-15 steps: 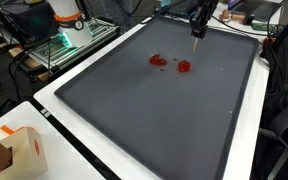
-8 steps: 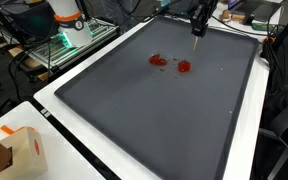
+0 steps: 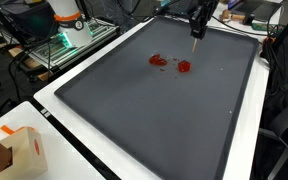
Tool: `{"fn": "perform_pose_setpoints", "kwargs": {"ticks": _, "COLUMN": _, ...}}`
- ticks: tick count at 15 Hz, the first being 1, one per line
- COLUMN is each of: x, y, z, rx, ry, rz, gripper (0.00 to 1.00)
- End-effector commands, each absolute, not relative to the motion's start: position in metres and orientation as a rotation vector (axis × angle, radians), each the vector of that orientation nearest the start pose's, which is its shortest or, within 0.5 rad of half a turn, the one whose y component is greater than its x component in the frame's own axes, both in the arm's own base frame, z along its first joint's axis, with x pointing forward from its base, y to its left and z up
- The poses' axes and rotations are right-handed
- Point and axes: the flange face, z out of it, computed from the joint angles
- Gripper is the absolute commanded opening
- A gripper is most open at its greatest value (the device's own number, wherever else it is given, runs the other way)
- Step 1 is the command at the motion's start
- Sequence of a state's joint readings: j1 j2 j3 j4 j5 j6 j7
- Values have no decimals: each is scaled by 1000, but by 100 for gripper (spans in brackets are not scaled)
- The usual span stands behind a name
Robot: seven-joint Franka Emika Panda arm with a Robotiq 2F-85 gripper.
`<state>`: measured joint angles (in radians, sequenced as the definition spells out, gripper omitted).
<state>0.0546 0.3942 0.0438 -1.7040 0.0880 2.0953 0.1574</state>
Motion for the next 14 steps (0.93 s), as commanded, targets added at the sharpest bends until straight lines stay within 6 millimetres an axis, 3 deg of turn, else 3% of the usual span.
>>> {"fn": "perform_pose_setpoints", "kwargs": {"ticks": 1, "x": 658, "y": 70, "z": 346, "rx": -3210, "ry": 260, "rz": 32, "gripper": 3}}
{"fn": "perform_pose_setpoints", "kwargs": {"ticks": 6, "x": 656, "y": 78, "z": 319, "rx": -3434, "ry": 367, "rz": 61, "gripper": 3}}
{"fn": "perform_pose_setpoints", "kwargs": {"ticks": 14, "x": 657, "y": 102, "z": 294, "rx": -3627, "ry": 433, "rz": 96, "gripper": 3}}
